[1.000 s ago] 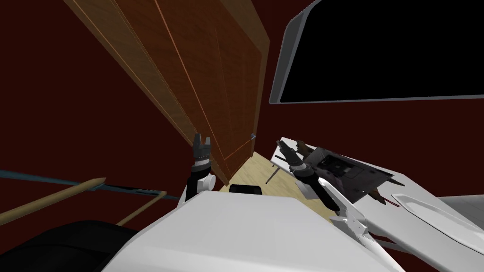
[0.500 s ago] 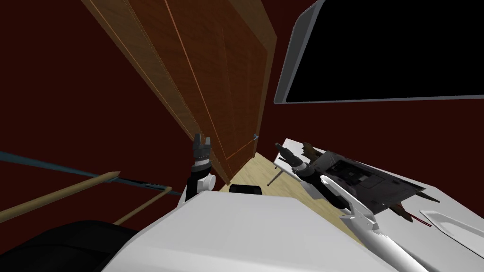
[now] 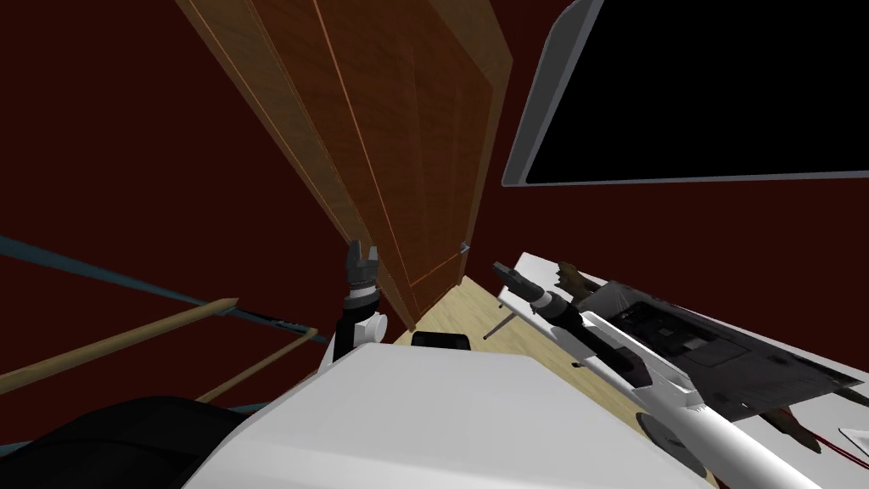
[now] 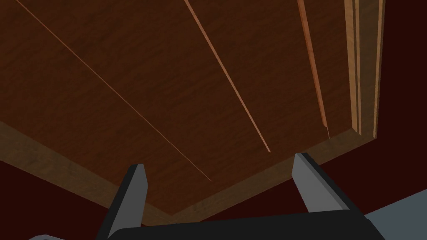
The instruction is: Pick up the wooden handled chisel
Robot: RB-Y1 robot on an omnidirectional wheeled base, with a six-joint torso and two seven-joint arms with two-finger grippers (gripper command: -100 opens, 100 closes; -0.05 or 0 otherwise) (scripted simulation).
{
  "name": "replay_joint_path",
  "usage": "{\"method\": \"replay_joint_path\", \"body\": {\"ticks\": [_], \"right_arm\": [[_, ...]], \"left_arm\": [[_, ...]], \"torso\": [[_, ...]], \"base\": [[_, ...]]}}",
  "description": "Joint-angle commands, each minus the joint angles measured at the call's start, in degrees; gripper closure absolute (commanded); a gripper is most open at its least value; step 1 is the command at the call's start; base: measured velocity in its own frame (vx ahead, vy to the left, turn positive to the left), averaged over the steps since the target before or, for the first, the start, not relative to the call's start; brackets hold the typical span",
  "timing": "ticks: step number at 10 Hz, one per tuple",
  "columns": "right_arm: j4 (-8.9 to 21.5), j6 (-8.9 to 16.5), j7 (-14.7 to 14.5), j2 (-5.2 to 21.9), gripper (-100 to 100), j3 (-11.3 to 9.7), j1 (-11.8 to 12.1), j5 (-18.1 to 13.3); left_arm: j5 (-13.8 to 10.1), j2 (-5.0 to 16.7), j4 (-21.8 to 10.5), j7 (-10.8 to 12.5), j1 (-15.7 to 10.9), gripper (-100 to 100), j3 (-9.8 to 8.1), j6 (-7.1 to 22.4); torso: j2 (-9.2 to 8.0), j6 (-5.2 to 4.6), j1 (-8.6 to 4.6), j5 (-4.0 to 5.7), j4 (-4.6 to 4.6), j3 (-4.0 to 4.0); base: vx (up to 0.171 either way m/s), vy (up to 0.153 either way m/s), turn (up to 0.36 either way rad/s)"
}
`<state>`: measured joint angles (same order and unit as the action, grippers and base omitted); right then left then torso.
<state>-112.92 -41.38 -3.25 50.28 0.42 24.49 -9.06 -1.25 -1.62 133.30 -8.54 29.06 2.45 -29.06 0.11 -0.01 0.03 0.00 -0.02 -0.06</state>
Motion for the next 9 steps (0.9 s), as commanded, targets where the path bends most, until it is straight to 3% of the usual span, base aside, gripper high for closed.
{"method": "replay_joint_path", "body": {"ticks": [1,6,9], "right_arm": [[0.84,-0.45,-0.32,2.86,-100,-0.39,0.34,-0.61],[6.95,-1.86,-0.40,12.04,-100,-2.38,0.61,-3.38],[8.97,-2.14,-0.38,17.06,-100,-3.22,0.81,-4.31]], "left_arm": [[0.00,0.00,0.00,0.00,0.00,0,0.00,0.00],[0.00,0.00,0.00,0.00,0.00,0,0.00,0.00],[0.00,0.00,0.00,0.00,0.00,0,0.00,0.00]], "torso": [[0.00,0.00,0.00,0.00,0.00,0.00],[-0.02,-0.03,-0.01,0.00,0.00,0.01],[0.01,-0.02,-0.01,0.01,0.00,-0.01]], "base": [[0.021,0.008,0.081],[0.022,0.007,0.111],[0.026,0.003,0.094]]}}
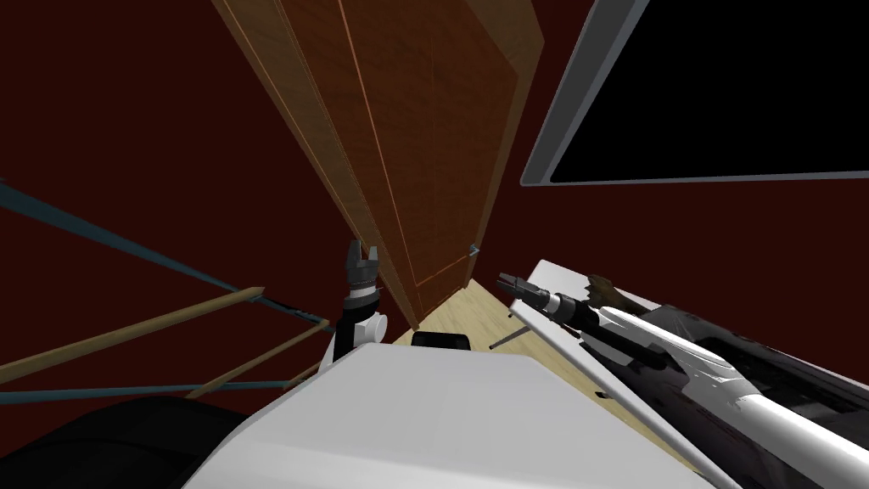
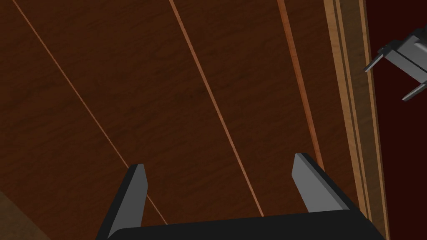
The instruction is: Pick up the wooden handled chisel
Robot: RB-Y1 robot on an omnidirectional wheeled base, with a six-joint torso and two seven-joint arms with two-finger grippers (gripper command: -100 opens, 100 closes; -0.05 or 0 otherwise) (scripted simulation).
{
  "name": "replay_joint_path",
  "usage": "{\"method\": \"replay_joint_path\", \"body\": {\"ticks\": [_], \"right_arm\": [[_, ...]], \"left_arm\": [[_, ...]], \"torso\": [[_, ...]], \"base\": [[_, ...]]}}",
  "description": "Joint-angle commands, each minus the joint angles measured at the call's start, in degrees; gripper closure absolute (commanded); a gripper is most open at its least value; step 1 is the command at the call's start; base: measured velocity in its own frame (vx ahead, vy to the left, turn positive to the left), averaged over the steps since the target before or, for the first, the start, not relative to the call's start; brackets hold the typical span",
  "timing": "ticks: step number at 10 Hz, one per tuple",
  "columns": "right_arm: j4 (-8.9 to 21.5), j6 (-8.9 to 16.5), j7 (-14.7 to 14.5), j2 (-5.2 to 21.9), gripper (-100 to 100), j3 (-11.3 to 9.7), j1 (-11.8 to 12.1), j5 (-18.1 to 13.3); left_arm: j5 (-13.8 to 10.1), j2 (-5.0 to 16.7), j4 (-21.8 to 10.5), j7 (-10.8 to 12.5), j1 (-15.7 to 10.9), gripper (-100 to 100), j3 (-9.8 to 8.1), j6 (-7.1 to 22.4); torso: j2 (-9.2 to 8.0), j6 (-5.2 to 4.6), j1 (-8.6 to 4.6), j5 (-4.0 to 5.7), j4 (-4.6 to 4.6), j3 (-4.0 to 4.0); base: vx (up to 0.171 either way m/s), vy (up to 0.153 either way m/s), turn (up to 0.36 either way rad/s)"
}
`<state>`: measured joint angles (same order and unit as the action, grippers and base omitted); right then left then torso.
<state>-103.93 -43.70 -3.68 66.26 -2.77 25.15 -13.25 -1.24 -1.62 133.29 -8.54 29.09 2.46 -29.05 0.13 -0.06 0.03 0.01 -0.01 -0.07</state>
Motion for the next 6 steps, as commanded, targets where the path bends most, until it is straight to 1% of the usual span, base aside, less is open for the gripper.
{"method": "replay_joint_path", "body": {"ticks": [1,2,3,4,5,6], "right_arm": [[1.98,0.00,0.11,2.86,-100,-0.97,0.42,-1.05],[1.98,0.00,0.11,4.62,-100,-0.97,0.42,-1.05],[3.94,-0.09,0.18,6.42,-100,-2.00,0.76,-1.97],[3.94,-0.09,0.18,7.87,-100,-2.00,0.76,-1.97],[5.85,-0.09,0.28,10.01,-100,-3.12,1.17,-2.88],[5.85,-0.09,0.28,10.99,-100,-3.12,1.17,-2.88]], "left_arm": [[0.00,0.00,0.00,0.00,0.00,0,0.00,0.00],[0.01,0.01,-0.02,0.01,0.01,0,0.03,0.01],[0.01,0.01,-0.03,0.01,0.03,0,0.03,0.01],[0.01,0.01,-0.05,0.01,0.04,0,0.05,0.02],[0.01,0.02,-0.07,0.02,0.07,0,0.08,0.03],[0.02,0.02,-0.08,0.02,0.08,0,0.09,0.04]], "torso": [[0.00,0.00,0.00,0.00,0.00,0.00],[0.05,0.04,0.05,0.00,0.00,-0.03],[0.06,0.00,0.08,0.00,0.00,-0.03],[0.10,0.03,0.14,-0.01,0.01,-0.05],[0.12,0.01,0.18,0.00,0.02,-0.05],[0.19,0.05,0.21,-0.01,0.01,-0.09]], "base": [[0.023,0.000,0.127],[0.021,0.000,0.062],[0.022,0.005,0.104],[0.019,0.002,0.061],[0.027,0.002,0.108],[0.023,-0.002,0.066]]}}
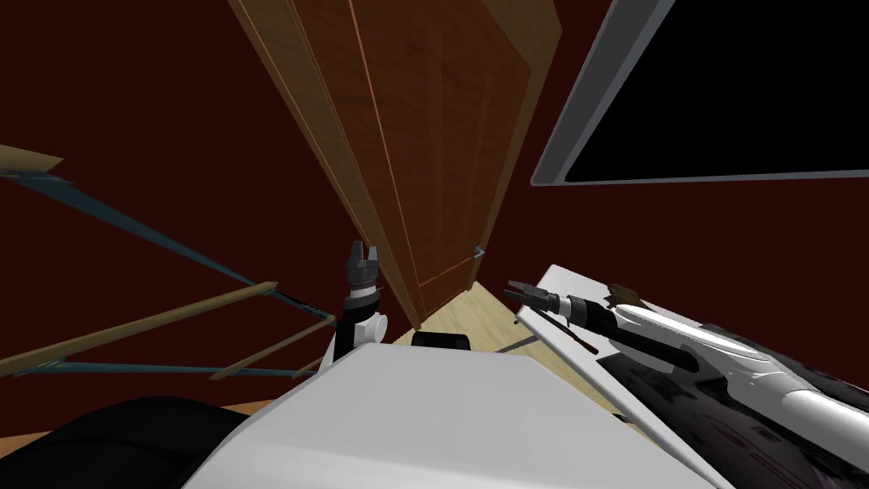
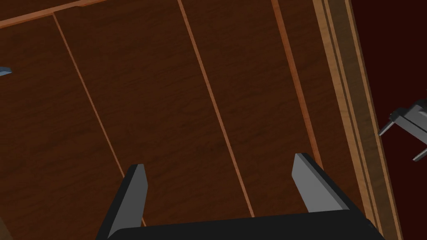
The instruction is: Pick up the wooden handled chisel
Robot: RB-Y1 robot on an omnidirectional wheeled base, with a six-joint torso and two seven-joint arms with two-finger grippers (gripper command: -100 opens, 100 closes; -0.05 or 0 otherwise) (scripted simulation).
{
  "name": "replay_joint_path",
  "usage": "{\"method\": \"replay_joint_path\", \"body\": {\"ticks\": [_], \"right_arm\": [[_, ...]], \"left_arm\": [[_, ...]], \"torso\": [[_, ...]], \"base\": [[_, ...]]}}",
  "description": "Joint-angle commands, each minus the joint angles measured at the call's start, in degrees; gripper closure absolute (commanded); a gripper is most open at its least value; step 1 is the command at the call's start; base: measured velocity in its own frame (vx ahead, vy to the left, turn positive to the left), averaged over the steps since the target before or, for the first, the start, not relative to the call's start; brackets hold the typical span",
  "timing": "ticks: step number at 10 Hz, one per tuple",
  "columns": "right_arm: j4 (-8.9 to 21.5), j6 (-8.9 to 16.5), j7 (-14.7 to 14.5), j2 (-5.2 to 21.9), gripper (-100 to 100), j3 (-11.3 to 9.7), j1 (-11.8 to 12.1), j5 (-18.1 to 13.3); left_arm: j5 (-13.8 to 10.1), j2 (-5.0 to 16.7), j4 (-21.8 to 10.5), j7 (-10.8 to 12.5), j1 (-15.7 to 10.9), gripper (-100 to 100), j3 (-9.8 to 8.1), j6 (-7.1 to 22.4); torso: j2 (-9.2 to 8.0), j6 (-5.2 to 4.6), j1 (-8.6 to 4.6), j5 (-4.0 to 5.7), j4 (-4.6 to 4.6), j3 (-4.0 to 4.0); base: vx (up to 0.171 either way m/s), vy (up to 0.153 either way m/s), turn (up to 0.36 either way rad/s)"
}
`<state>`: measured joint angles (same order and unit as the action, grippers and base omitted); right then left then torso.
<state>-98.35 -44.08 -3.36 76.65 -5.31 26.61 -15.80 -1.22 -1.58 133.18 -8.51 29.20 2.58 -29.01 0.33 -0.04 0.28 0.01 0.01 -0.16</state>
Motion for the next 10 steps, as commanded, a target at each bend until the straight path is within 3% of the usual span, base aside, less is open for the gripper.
{"method": "replay_joint_path", "body": {"ticks": [1,4,5,6,8,9,10], "right_arm": [[2.14,0.39,0.08,2.86,-100,-1.79,0.18,-1.23],[3.93,0.57,0.24,6.36,-100,-3.08,0.72,-2.11],[5.65,0.84,0.41,8.64,-100,-4.44,1.32,-2.96],[5.65,0.84,0.41,8.98,-100,-4.44,1.32,-2.96],[8.82,1.61,0.82,12.79,-100,-7.32,2.68,-4.59],[8.82,1.61,0.82,13.66,-100,-7.32,2.68,-4.59],[10.26,2.10,1.05,15.72,-100,-8.81,3.42,-5.36]], "left_arm": [[0.00,0.00,0.00,0.00,0.00,0,0.00,0.00],[0.01,0.01,-0.04,0.01,0.04,0,0.05,0.02],[0.01,0.01,-0.04,0.01,0.04,0,0.04,0.02],[0.01,0.01,-0.04,0.01,0.04,0,0.05,0.02],[0.01,0.01,-0.05,0.01,0.06,0,0.06,0.01],[0.01,0.02,-0.05,0.01,0.06,0,0.06,0.01],[0.01,0.02,-0.05,0.01,0.07,0,0.05,0.01]], "torso": [[0.00,0.00,0.00,0.00,0.00,0.00],[0.10,0.03,0.11,-0.01,0.00,-0.05],[0.11,0.01,0.13,-0.01,0.00,-0.05],[0.12,0.02,0.13,-0.01,0.00,-0.06],[0.15,0.02,0.16,-0.01,0.00,-0.07],[0.19,0.01,0.15,-0.01,-0.01,-0.10],[0.17,-0.02,0.16,-0.01,0.00,-0.09]], "base": [[0.021,-0.001,0.087],[0.022,0.000,0.073],[0.022,0.003,0.085],[0.017,0.001,0.041],[0.021,-0.001,0.111],[0.023,-0.005,0.029],[0.021,0.002,0.048]]}}
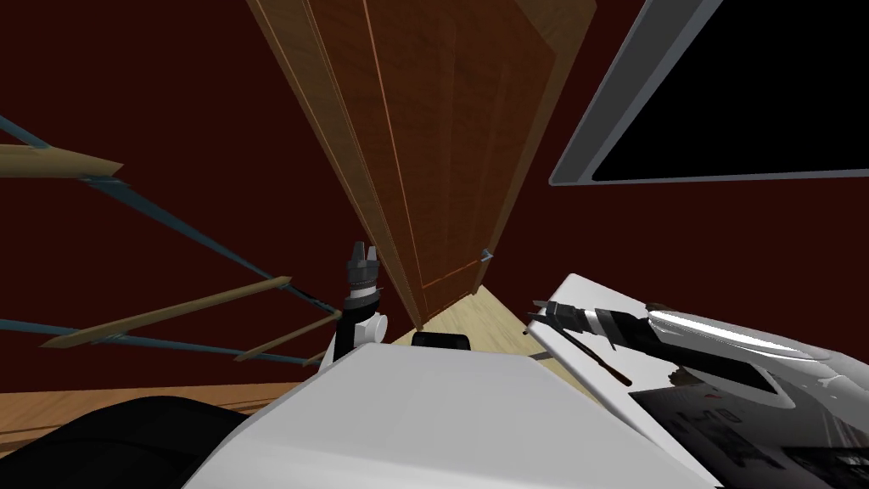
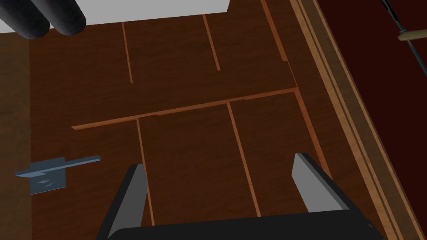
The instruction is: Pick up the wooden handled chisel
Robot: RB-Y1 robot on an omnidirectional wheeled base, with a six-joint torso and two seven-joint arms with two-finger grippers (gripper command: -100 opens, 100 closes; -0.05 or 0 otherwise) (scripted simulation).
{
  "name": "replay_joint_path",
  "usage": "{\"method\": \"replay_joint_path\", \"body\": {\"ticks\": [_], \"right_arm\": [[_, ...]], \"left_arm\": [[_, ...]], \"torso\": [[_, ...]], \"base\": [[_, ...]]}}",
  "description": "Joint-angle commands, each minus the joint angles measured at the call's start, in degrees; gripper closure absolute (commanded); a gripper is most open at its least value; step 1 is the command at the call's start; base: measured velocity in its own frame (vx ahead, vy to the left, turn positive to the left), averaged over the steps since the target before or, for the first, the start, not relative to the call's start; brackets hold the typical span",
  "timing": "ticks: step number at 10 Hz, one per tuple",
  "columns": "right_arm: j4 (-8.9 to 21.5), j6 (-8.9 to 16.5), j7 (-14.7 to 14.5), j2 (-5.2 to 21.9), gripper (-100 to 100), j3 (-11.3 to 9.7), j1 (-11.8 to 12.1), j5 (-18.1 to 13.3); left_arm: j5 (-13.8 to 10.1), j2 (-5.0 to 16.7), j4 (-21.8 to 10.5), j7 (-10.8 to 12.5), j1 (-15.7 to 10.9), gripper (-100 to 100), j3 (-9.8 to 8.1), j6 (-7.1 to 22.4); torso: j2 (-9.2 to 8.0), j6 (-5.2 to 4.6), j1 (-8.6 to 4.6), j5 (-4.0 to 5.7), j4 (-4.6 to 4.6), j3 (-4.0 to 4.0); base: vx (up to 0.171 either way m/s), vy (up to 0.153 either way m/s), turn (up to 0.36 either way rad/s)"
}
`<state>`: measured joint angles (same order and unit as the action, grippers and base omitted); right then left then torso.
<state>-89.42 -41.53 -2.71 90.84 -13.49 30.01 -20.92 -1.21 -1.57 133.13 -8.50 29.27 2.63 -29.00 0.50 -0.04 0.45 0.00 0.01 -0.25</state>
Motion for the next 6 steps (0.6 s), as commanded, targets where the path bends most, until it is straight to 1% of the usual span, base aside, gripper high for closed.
{"method": "replay_joint_path", "body": {"ticks": [1,2,4,6], "right_arm": [[2.66,0.09,0.64,2.86,-100,-2.13,0.79,-0.96],[2.66,0.09,0.64,3.40,-100,-2.13,0.79,-0.96],[4.99,1.29,1.15,6.52,-100,-5.11,2.33,-2.27],[6.89,2.56,1.65,8.89,-100,-7.94,3.84,-3.38]], "left_arm": [[0.00,0.00,0.00,0.00,0.00,0,0.00,0.00],[0.00,0.00,0.00,0.00,0.00,0,0.00,0.00],[0.00,0.00,0.00,0.00,0.00,0,0.00,0.00],[0.00,0.00,0.00,0.00,0.00,0,0.00,0.00]], "torso": [[0.00,0.00,0.00,0.00,0.00,0.00],[0.01,0.01,0.00,0.00,0.00,-0.01],[-0.03,0.00,0.03,-0.01,0.01,0.02],[-0.03,-0.01,0.04,-0.01,0.01,0.02]], "base": [[0.023,0.003,0.090],[0.014,0.001,0.034],[0.012,0.007,0.062],[0.014,0.012,0.049]]}}
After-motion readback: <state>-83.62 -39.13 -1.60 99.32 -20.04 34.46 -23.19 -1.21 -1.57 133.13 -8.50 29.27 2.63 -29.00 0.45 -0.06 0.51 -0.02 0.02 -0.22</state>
